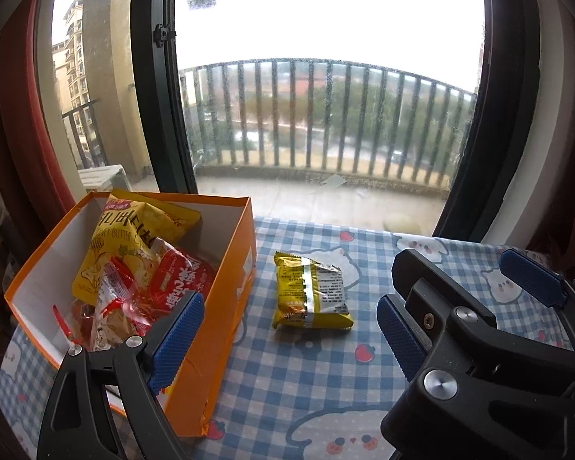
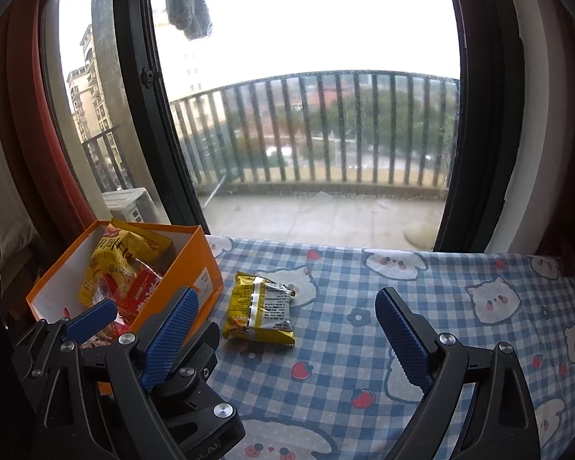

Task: Organize snacks
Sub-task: 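Move the left tool back over the yellow-white snack packet on the table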

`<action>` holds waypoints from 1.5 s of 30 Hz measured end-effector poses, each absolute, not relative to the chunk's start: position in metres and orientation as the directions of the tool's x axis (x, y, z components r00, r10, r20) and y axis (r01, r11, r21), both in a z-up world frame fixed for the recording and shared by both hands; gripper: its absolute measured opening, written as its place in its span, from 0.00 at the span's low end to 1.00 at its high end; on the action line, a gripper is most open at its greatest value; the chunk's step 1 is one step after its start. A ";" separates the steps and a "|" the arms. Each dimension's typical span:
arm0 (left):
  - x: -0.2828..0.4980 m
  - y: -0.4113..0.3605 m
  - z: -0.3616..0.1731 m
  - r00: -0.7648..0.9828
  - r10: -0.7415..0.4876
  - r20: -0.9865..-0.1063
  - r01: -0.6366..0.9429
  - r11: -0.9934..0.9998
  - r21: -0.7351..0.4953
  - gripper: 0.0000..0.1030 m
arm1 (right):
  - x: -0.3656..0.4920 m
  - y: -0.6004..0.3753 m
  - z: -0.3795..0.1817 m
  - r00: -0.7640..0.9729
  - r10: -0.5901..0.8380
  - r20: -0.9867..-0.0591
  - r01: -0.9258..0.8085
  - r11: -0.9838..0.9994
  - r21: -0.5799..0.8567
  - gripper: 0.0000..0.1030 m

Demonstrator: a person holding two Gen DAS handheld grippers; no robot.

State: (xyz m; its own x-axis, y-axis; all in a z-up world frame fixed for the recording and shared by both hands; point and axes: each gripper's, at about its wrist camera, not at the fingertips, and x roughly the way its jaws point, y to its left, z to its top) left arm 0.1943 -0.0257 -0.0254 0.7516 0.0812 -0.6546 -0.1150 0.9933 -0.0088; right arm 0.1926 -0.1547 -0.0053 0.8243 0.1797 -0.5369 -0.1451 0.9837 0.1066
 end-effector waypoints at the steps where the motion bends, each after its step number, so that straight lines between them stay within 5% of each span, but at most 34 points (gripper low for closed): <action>1: 0.199 -0.028 -0.028 0.748 0.088 -0.658 -0.118 0.993 -0.001 0.90 | 0.197 -0.157 -0.006 0.822 0.183 -0.539 -0.146 0.983 0.110 0.93; 12: 0.255 -0.056 -0.064 0.678 0.123 -0.725 -0.157 0.987 0.020 0.90 | 0.252 -0.204 -0.044 0.797 0.224 -0.560 -0.098 0.964 0.246 0.93; 45: 0.295 -0.056 -0.140 0.612 0.201 -0.765 -0.176 0.977 0.116 0.89 | 0.311 -0.212 -0.129 0.695 0.142 -0.705 -0.026 0.985 0.173 0.93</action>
